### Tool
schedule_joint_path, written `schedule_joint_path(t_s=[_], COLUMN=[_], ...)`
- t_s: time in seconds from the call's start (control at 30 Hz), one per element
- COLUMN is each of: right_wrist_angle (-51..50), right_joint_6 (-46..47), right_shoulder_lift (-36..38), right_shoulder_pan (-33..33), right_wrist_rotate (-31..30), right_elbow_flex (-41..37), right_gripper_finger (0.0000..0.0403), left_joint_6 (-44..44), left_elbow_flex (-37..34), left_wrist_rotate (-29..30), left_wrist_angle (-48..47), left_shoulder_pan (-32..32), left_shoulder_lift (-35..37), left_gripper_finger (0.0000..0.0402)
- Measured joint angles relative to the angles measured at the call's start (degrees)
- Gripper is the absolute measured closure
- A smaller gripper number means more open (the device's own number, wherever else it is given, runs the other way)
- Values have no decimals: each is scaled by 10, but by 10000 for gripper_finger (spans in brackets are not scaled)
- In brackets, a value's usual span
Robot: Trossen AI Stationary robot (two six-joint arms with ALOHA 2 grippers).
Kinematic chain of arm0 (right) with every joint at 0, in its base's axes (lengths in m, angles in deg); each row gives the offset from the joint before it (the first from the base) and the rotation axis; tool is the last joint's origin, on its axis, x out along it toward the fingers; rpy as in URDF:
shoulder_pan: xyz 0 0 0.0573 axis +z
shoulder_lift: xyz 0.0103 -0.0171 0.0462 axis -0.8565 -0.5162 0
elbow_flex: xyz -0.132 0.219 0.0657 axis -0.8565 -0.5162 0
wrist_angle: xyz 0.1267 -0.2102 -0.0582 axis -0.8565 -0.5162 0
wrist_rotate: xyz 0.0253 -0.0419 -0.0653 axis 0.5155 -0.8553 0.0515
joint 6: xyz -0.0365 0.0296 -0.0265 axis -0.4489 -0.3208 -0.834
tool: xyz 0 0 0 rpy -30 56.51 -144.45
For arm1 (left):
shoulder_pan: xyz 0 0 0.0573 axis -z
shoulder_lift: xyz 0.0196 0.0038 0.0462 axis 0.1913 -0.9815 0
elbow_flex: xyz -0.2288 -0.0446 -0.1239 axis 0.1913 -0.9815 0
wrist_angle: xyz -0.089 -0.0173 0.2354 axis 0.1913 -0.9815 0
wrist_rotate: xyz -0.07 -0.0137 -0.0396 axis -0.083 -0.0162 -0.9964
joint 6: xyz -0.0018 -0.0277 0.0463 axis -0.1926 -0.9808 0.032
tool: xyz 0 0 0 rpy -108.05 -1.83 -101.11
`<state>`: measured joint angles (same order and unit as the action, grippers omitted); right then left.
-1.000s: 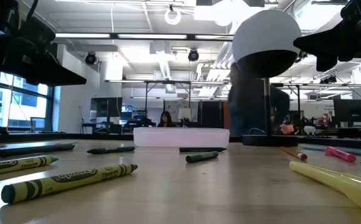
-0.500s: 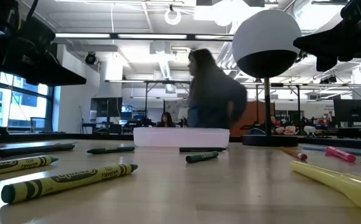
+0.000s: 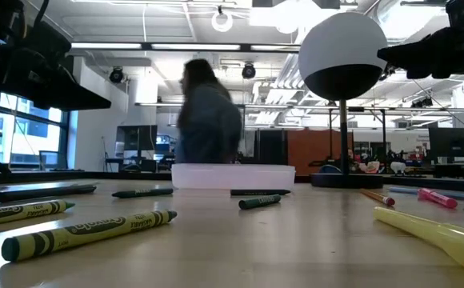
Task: Pick & place school supplies into a supply box
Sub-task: Put the blue pencil into the transparent supply box
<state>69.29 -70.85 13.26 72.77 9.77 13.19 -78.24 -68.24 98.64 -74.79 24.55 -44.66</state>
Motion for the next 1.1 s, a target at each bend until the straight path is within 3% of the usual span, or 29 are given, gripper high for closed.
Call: schedule_joint_path(t_s=[0.37, 0.7, 1.1], right_wrist_angle=[51, 64, 62], right_joint_6=[4, -135, -119], right_shoulder_lift=[0, 0, 0], right_shoulder_pan=[0, 0, 0], right_wrist_rotate=[3, -21, -23], right_elbow_flex=[0, 0, 0], right_gripper_finger=[402, 402, 402], left_joint_6=[0, 0, -2], left_elbow_flex=[0, 0, 0], left_wrist_rotate=[0, 0, -3], left_wrist_angle=[0, 0, 3], left_shoulder_pan=[0, 0, 0], left_shoulder_lift=[0, 0, 0], left_gripper_finger=[355, 355, 355])
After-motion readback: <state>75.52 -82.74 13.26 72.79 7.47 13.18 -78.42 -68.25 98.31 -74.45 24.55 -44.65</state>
